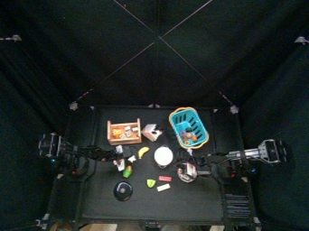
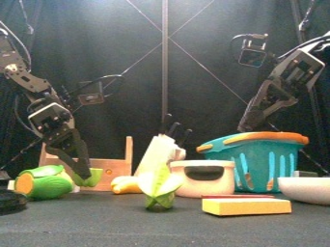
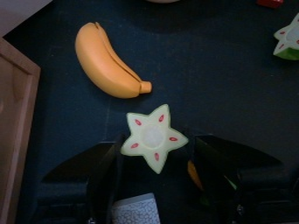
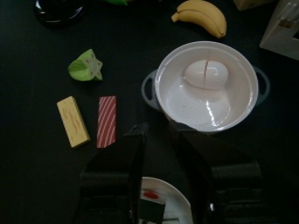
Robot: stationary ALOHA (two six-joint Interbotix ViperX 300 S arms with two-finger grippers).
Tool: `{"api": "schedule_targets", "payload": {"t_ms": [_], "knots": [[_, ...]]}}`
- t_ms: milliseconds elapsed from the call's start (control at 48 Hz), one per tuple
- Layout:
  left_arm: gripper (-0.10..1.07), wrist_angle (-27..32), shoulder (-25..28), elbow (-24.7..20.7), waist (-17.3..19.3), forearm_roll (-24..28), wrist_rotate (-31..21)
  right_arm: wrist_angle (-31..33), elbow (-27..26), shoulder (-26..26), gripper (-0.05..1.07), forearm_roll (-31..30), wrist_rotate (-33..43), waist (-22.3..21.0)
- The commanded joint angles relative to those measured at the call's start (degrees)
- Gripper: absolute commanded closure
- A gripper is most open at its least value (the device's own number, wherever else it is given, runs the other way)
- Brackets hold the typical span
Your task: Place starfruit bottom in front of toolbox
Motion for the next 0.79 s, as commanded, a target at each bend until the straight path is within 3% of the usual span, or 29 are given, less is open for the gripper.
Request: {"api": "schedule_targets", "payload": {"t_ms": [0,458,771], "knots": [[0.08,-0.4,-0.5,-1.1,0.1,-0.4,0.1,-0.4,-1.1,-0.4,0.34,0.1,0.0,-0.2],[0.08,-0.4,-0.6,-1.4,0.0,-0.8,-0.1,-0.4,-1.1,-0.4,0.34,0.0,0.1,-0.2],[-0.04,-0.3,-0.7,-1.4,0.0,-2.4,-0.1,-0.4,-1.1,-0.4,0.34,0.0,0.1,-0.2]]}}
